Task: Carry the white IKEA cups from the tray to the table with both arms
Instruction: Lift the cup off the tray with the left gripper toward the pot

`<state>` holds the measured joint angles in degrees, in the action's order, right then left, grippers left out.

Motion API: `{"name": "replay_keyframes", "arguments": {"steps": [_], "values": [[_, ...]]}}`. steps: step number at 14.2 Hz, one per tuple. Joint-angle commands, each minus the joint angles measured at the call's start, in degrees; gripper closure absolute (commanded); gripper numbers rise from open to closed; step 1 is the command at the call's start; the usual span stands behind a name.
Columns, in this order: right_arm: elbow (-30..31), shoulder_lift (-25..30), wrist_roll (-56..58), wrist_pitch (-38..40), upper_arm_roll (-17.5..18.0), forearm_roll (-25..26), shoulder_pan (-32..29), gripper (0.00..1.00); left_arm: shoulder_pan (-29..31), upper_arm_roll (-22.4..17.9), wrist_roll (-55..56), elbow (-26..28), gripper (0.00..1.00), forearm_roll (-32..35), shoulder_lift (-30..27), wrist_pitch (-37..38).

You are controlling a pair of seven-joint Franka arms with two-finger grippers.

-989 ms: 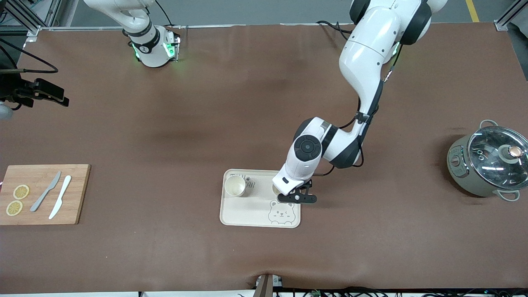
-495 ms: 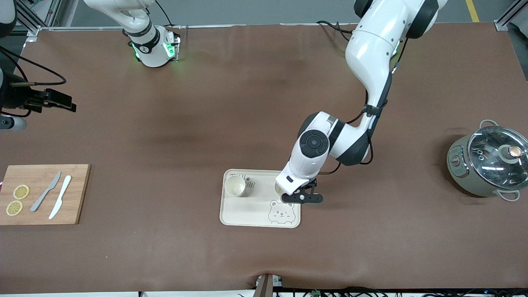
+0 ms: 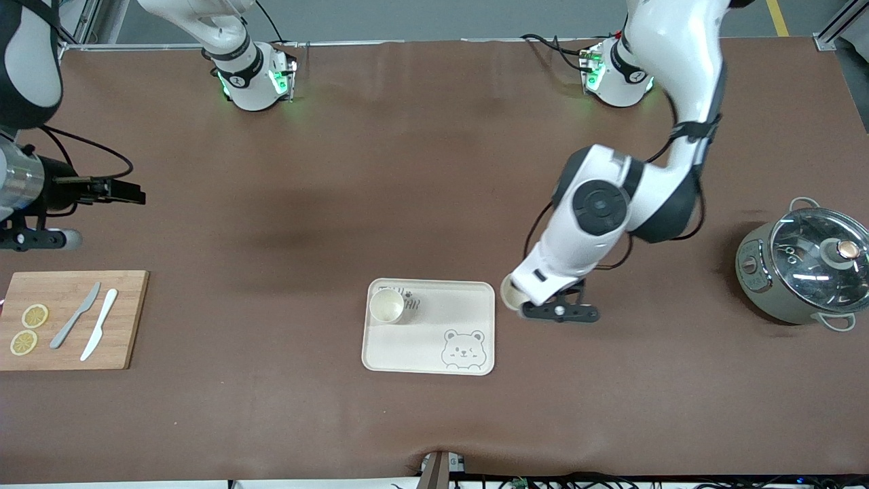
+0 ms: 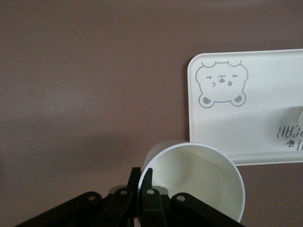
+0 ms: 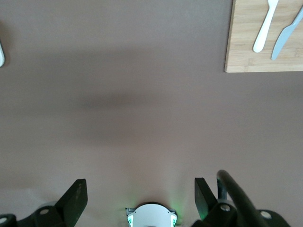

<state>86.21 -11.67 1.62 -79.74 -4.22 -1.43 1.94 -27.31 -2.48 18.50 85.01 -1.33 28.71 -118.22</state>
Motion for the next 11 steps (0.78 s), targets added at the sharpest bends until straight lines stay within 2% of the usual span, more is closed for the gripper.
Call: {"name": "replay_keyframes", "arguments": {"steps": [1,3,6,11], "values": [[-0.35,-1.34,-0.04,0.38,0.44,-0.85,-0.61,0.0,1.37,-0.16,-3.63,11.12,1.0,-0.25,-9.09,-0.7],[0.18,-1.87,-0.73,0.03,0.35,-2.43,-0.53,0.0,2.61,-0.16,-5.31,15.17,1.0,-0.17,-12.61,-0.7],[2.54,-1.87,-8.71,-3.12,0.44,-3.66,0.52,0.0,4.36,-0.07,-7.33,21.84,1.0,0.01,-17.7,-1.92],[7.91,-2.04,-13.8,-10.68,0.53,-7.18,1.66,0.0,6.91,0.02,-11.2,35.02,1.0,-0.08,-25.62,-9.99]]}}
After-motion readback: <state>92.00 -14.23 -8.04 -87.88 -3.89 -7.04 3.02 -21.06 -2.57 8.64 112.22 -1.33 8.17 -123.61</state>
